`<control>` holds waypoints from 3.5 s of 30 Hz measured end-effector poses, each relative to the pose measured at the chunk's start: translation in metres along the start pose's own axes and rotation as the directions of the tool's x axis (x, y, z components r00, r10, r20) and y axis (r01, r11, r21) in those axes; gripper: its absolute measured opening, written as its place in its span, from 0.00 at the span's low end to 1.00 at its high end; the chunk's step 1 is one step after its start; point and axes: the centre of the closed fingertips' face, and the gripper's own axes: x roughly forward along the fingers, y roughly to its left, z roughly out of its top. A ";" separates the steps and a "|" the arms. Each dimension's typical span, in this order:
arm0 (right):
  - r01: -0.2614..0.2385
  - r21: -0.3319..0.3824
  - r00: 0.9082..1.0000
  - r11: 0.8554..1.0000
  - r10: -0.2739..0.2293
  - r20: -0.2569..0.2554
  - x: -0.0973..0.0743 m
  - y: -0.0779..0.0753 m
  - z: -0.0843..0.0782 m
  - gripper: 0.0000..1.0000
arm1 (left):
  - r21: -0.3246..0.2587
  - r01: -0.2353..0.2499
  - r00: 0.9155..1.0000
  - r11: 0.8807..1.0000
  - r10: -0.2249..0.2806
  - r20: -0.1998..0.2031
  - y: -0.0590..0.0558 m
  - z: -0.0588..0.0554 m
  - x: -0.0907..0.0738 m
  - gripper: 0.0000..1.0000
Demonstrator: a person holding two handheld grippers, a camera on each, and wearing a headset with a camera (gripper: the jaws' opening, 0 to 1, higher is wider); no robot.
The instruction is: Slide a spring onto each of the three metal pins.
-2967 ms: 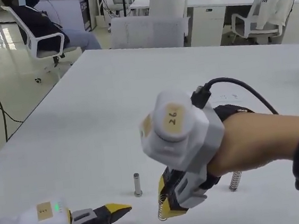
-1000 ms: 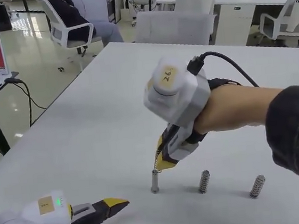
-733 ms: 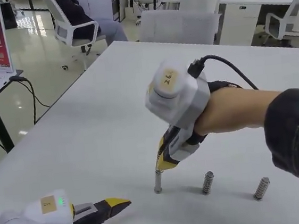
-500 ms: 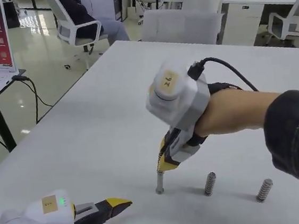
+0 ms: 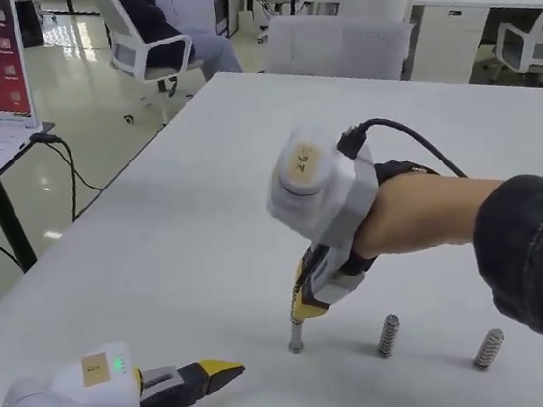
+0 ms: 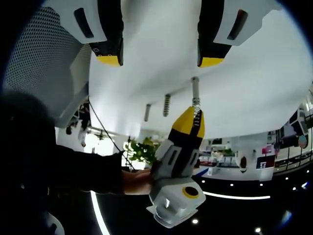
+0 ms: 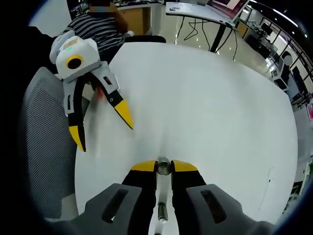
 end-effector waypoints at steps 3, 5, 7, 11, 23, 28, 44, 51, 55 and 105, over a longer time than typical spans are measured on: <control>-0.001 -0.002 1.000 1.000 0.001 -0.012 0.004 0.000 -0.002 0.08 | 0.000 -0.002 1.000 1.000 0.002 0.001 0.001 0.000 0.000 0.56; -0.006 0.002 1.000 1.000 0.006 -0.017 0.007 0.000 -0.003 0.08 | 0.001 -0.003 1.000 1.000 0.003 0.001 0.002 0.000 -0.001 0.56; -0.008 0.005 1.000 1.000 0.008 -0.019 0.010 0.001 -0.004 0.08 | 0.001 -0.005 1.000 1.000 0.005 0.001 0.002 0.000 -0.001 0.56; -0.012 0.000 1.000 1.000 0.012 -0.028 0.014 0.003 -0.004 0.08 | 0.000 -0.007 1.000 1.000 0.007 0.000 0.003 -0.001 -0.001 0.56; -0.023 0.000 0.998 1.000 0.023 -0.056 0.027 0.004 -0.011 0.08 | -0.001 -0.011 1.000 1.000 0.011 -0.003 0.004 -0.001 -0.001 0.56; -0.030 0.004 0.998 1.000 0.030 -0.057 0.030 0.005 -0.012 0.08 | -0.002 -0.014 1.000 1.000 0.014 -0.006 0.004 -0.002 -0.002 0.56; -0.046 0.009 0.997 0.999 0.047 -0.056 0.041 0.011 -0.016 0.09 | -0.001 -0.017 1.000 1.000 0.017 -0.010 0.004 -0.002 -0.003 0.56; -0.046 0.023 0.998 0.999 0.046 -0.032 0.036 0.009 -0.016 0.11 | 0.001 -0.016 1.000 1.000 0.016 -0.012 0.005 -0.002 -0.003 0.56; -0.034 0.032 0.999 0.999 0.035 -0.023 0.033 0.007 -0.018 0.14 | 0.004 -0.011 1.000 1.000 0.011 -0.013 0.004 -0.001 -0.001 0.56; 0.022 0.183 0.965 0.983 -0.068 0.254 -0.021 0.061 -0.045 0.28 | 0.007 0.009 1.000 1.000 -0.009 -0.006 0.002 0.010 0.011 0.61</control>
